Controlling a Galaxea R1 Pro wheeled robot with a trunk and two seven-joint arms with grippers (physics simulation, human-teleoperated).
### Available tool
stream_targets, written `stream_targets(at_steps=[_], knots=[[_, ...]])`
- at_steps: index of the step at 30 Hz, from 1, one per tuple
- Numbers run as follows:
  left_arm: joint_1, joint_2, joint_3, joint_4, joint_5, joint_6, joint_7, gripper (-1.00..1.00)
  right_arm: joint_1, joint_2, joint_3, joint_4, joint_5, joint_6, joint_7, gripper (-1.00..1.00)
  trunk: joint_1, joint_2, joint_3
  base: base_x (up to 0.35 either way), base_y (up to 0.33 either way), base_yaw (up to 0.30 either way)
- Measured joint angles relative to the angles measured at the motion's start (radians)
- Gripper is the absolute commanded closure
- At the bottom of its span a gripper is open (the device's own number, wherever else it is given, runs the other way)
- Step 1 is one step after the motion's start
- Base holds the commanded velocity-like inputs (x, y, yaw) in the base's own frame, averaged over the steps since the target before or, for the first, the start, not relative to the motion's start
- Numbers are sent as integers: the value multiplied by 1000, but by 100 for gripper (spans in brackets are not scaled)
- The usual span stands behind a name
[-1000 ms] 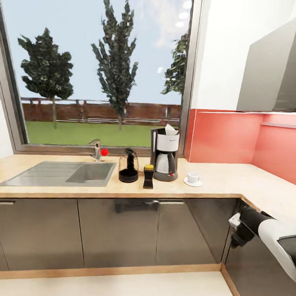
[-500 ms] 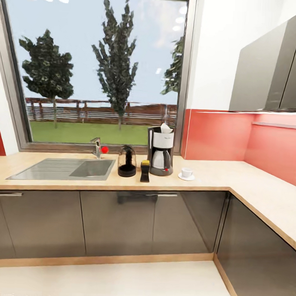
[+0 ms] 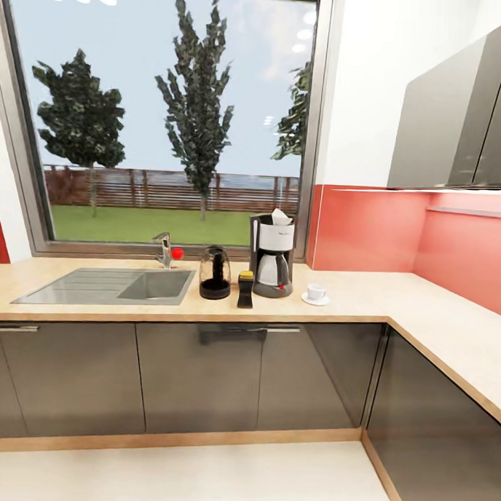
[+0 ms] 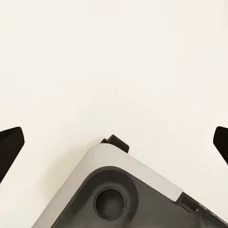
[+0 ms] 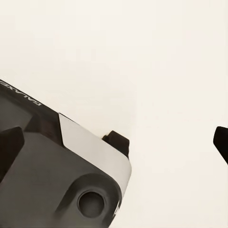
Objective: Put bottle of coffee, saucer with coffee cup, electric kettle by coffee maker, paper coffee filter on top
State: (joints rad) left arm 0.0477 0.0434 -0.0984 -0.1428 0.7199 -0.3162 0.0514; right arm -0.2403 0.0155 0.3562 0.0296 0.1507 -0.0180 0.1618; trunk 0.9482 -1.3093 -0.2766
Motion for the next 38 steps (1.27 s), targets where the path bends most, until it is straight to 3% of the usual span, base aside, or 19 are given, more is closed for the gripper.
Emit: stream_targets(at_steps=[38], knots=[[0,0,1,0,0,0,0,-100,0,-1,-1,0,0,0,0,-100,0,0,0,0,0,0]])
